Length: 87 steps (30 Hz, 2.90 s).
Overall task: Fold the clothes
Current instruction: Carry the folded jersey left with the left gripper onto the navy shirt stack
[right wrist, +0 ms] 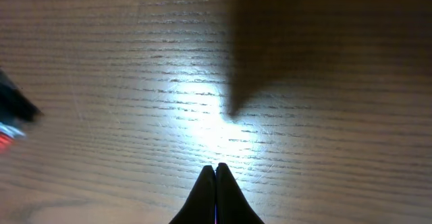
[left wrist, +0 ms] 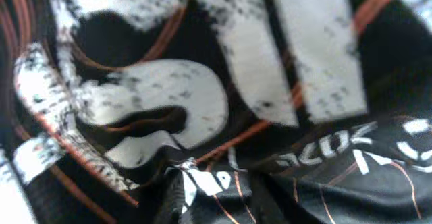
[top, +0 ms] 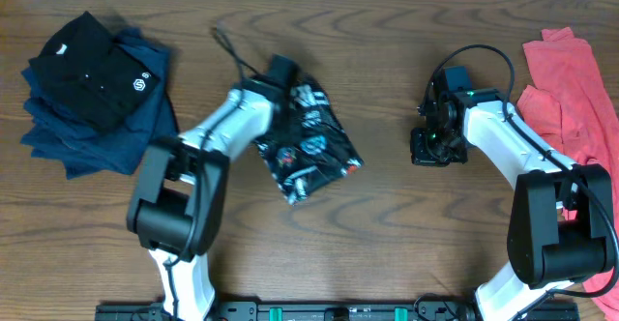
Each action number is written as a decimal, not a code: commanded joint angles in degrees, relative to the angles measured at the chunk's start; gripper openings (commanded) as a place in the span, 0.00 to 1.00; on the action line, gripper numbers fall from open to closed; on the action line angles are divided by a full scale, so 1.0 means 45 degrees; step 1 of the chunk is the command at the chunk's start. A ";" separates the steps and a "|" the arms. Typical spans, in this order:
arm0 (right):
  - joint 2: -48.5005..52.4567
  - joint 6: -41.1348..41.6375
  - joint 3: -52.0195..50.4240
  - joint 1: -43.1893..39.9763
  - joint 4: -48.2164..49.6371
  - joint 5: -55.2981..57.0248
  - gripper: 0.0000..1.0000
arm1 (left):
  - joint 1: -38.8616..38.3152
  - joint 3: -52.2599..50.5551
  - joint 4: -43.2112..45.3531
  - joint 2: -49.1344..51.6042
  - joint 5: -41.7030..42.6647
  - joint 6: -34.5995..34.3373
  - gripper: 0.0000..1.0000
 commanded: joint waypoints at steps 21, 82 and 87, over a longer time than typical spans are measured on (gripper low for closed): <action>-0.0209 0.0175 0.0092 -0.0121 -0.0461 0.0656 0.01 | 0.1477 -0.0019 -0.4371 -0.2982 0.0476 -0.2001 0.78; -0.0209 0.0131 0.0092 -0.0117 -0.0505 0.0797 0.01 | 0.5187 -0.0525 0.1729 0.1161 0.5629 0.0151 0.52; -0.0209 0.0131 0.0092 -0.0117 -0.0529 0.0797 0.01 | 0.5187 -0.0525 0.1870 0.1161 0.5464 0.0155 0.21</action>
